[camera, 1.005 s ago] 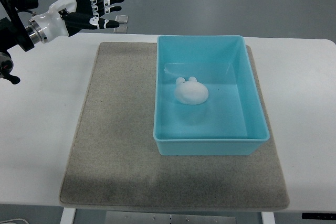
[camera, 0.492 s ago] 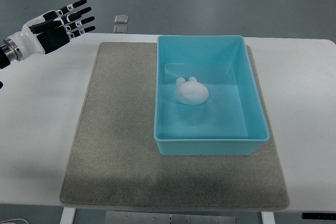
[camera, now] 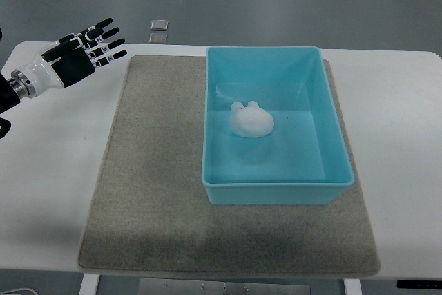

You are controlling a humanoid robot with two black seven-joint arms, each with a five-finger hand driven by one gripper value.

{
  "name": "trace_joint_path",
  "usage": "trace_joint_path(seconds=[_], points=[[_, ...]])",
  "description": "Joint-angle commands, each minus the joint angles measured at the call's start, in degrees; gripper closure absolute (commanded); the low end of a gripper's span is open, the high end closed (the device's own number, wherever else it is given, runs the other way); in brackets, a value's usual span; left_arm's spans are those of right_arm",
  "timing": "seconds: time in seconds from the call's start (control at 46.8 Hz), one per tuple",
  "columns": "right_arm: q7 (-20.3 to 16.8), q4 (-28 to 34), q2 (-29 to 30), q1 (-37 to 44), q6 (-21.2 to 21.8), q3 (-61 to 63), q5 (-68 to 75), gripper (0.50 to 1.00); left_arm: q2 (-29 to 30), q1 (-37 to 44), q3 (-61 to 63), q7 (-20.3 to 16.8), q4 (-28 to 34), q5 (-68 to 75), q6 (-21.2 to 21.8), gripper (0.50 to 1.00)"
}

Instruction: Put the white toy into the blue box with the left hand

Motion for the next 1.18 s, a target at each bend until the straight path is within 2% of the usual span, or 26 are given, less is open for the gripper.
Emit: trace_joint_path(seconds=[0.0,0.193,0.385,1.155], points=[[0.0,0.0,0.0,0.0,0.0,0.0,0.0,0.564,-0.4,-0.1,0.0,-0.1,0.1,0.1,0.0,0.501],[0.0,0.0,0.0,0.0,0.0,0.0,0.0,0.564,-0.5,0.0,-0.1,-0.3,0.4,0.2,0.0,0.501],[0.0,0.0,0.0,0.0,0.0,0.0,0.0,0.564,-0.4,0.1,-0.4,-1.3,3.2,0.8,0.0,0.501],[0.2,3.0,0.0,0.0,1.1,0.3,0.0,0.564,-0.6,0.6,-0.4,-1.5,2.6,0.9,0.0,0.501]])
